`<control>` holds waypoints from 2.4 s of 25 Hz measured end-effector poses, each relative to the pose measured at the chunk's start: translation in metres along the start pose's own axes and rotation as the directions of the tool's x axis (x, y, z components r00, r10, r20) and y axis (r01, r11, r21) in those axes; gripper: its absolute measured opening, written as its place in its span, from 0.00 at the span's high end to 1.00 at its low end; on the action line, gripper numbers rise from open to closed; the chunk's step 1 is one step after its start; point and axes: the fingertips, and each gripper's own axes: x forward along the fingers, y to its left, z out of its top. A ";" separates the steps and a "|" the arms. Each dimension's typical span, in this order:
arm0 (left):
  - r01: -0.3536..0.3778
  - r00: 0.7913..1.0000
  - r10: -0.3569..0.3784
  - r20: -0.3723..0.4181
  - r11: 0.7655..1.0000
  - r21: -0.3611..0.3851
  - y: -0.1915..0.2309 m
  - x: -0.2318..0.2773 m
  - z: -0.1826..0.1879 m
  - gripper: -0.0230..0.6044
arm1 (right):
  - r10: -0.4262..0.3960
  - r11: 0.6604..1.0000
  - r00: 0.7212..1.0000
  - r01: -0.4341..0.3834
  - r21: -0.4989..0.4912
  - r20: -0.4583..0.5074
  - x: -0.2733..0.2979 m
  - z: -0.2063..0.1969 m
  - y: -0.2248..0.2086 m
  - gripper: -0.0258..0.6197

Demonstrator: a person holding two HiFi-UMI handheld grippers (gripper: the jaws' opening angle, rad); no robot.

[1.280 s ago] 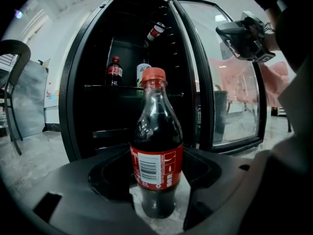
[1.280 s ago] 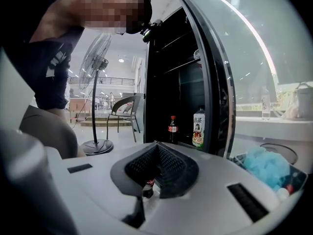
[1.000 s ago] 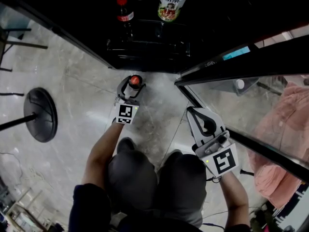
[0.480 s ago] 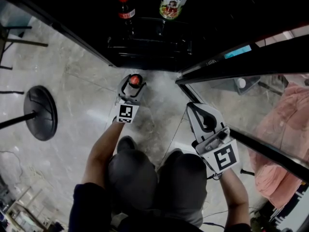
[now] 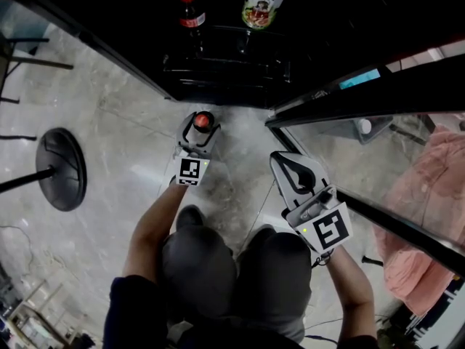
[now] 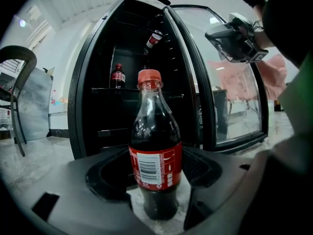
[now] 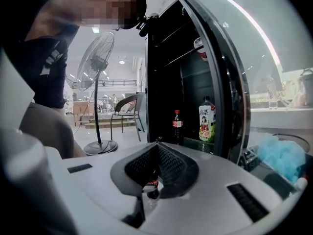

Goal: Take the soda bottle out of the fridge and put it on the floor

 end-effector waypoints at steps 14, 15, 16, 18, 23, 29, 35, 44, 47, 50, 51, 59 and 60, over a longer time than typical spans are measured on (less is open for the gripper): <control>0.002 1.000 -0.003 0.026 0.998 0.066 0.003 -0.003 0.017 0.41 | 0.029 0.999 1.000 -0.029 0.016 -0.001 0.005 -0.006 0.006 0.93; 0.003 1.000 -0.006 0.030 0.998 0.069 0.002 -0.004 0.018 0.41 | 0.031 0.999 1.000 -0.031 0.014 -0.002 0.005 -0.006 0.006 0.93; 0.004 0.999 -0.007 0.036 0.997 0.071 0.002 -0.005 0.020 0.41 | 0.033 0.999 0.999 -0.033 0.013 -0.003 0.005 -0.006 0.007 0.93; 0.006 0.999 -0.010 0.044 0.997 0.080 0.001 -0.008 0.024 0.41 | 0.037 0.999 0.999 -0.036 0.013 -0.005 0.005 -0.007 0.008 0.93; 0.014 0.998 -0.018 0.053 0.997 0.070 -0.002 -0.020 0.030 0.41 | 0.047 0.999 0.999 -0.047 0.020 -0.002 0.006 -0.007 0.011 0.93; 0.025 0.998 -0.028 0.058 0.999 0.044 -0.006 -0.035 0.038 0.41 | 0.052 0.998 0.999 -0.052 0.021 0.009 0.005 -0.008 0.013 0.93; 0.007 0.995 -0.010 0.098 1.000 0.025 -0.001 -0.049 0.064 0.41 | 0.046 0.998 0.999 -0.047 0.029 0.013 0.003 -0.010 0.011 0.93; -0.010 0.995 0.006 0.100 0.999 0.041 0.004 -0.081 0.091 0.55 | 0.046 0.998 0.999 -0.047 0.033 0.027 -0.001 -0.004 0.014 0.93; -0.004 0.995 -0.002 0.104 0.998 0.055 0.007 -0.090 0.116 0.60 | 0.047 0.998 0.998 -0.048 0.031 0.037 -0.007 0.014 0.017 0.93; 0.033 0.997 -0.046 0.060 0.979 0.203 0.007 -0.100 0.149 0.68 | 0.042 0.998 0.998 -0.044 0.046 0.050 -0.014 0.041 0.021 0.93; 0.039 0.997 -0.052 0.055 0.976 0.214 0.006 -0.103 0.159 0.69 | 0.040 0.998 0.998 -0.042 0.049 0.048 -0.017 0.048 0.023 0.93; -0.007 0.995 -0.003 0.095 0.994 0.109 0.008 -0.130 0.236 0.84 | 0.050 0.997 0.998 -0.052 0.057 0.037 -0.035 0.095 0.036 0.93; -0.010 0.996 0.000 0.091 0.994 0.107 0.008 -0.133 0.246 0.87 | 0.048 0.997 0.998 -0.050 0.059 0.040 -0.038 0.104 0.037 0.93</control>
